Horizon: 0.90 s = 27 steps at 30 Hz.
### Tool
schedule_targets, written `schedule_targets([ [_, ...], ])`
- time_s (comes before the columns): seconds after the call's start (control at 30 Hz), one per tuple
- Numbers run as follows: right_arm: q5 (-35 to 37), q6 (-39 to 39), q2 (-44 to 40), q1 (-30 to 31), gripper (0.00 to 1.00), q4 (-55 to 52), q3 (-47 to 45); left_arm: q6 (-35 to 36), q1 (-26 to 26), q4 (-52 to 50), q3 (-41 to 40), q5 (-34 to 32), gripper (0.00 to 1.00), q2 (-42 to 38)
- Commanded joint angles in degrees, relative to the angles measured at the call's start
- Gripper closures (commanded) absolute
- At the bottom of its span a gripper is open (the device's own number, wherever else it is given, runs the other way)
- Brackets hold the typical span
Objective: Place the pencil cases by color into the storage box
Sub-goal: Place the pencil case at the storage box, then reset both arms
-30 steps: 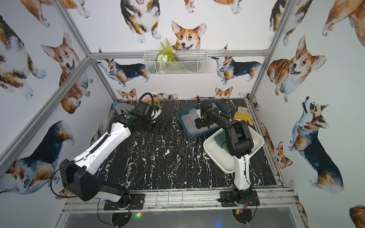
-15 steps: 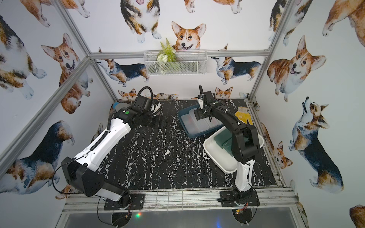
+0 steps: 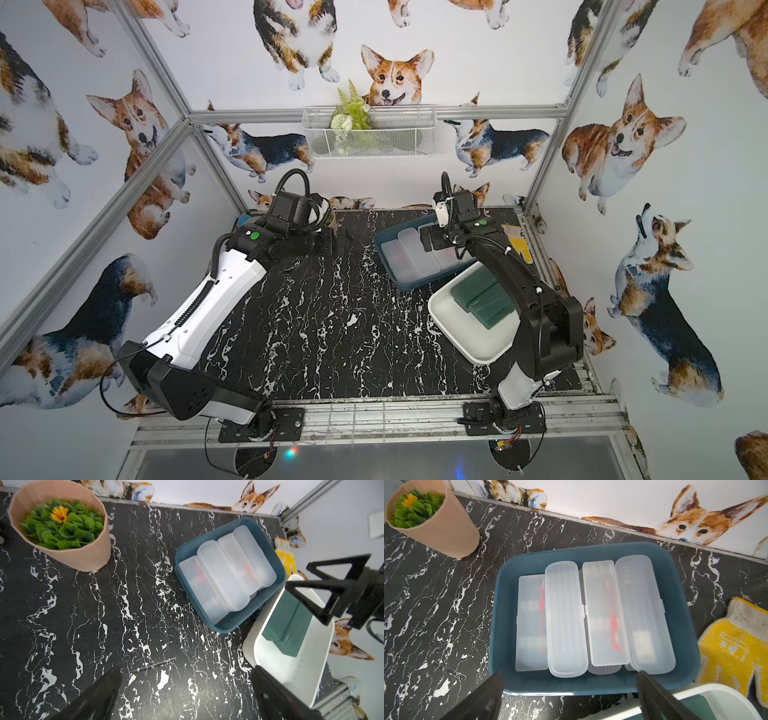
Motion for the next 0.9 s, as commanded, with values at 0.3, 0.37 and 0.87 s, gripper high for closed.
schedule_targets([
  [0.3, -0.6, -0.6, -21.2, -3.4, 0.00, 2.4, -12.9, -3.9, 1.0, 6.7, -3.3, -17.7, 0.00, -6.5],
  [0.37, -0.2, -0.4, -25.2, -4.0, 0.00, 4.0, -16.1, -3.6, 1.1, 11.1, -8.6, -22.1, 0.00, -10.6],
  [0.87, 2.2, 2.5, -48.7, -8.2, 0.00, 16.4, -41.3, 10.8, 8.5, 38.0, -47.0, -43.1, 0.00, -32.2],
])
